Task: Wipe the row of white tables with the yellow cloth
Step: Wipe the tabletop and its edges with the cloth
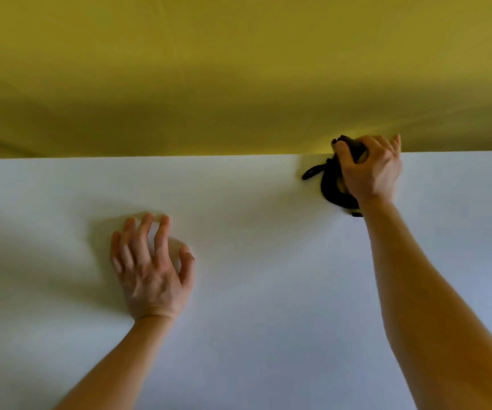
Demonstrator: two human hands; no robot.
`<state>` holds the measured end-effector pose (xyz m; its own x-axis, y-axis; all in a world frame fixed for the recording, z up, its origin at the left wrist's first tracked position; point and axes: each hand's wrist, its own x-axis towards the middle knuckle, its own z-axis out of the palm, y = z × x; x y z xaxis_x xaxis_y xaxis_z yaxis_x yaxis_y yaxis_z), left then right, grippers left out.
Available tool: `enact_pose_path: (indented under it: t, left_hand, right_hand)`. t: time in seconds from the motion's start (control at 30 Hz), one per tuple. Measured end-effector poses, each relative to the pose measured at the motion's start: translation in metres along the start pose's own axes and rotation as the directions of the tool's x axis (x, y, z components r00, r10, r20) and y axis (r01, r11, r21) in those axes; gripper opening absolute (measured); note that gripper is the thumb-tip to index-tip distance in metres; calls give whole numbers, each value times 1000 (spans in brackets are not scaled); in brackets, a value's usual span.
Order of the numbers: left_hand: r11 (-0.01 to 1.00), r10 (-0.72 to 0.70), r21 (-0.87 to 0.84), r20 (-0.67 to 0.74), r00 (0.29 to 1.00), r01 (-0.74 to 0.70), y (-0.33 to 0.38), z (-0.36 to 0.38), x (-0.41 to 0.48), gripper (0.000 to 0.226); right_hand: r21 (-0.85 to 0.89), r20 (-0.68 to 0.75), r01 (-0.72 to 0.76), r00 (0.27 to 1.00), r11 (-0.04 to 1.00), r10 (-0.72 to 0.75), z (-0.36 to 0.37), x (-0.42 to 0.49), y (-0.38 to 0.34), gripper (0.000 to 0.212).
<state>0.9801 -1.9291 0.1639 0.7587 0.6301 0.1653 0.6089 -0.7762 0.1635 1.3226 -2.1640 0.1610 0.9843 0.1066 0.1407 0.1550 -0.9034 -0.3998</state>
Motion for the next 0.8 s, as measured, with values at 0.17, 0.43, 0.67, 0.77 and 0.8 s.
enact_pose_path:
  t: [0.17, 0.43, 0.67, 0.77, 0.8]
  left_hand:
    - [1000, 21, 1, -6, 1000, -21, -2, 2, -1, 56]
    - [1000, 15, 1, -26, 1000, -15, -2, 2, -1, 55]
    - [999, -5, -36, 2, 1000, 5, 0, 2, -1, 56]
    - [999, 4, -37, 7, 1000, -4, -1, -1, 0, 56]
    - [999, 6, -38, 8, 1000, -5, -1, -2, 1, 56]
  right_hand:
    - [17, 94, 125, 988, 992, -126, 47, -67, -150, 44]
    - [231, 234, 450, 835, 863, -498, 74, -88, -209, 40]
    - [-48, 56, 60, 997, 997, -57, -6, -5, -23, 50]
    - [-90, 58, 38, 998, 995, -33, 15, -39, -81, 53]
    - [-74, 101, 145, 985, 987, -137, 27, -54, -112, 53]
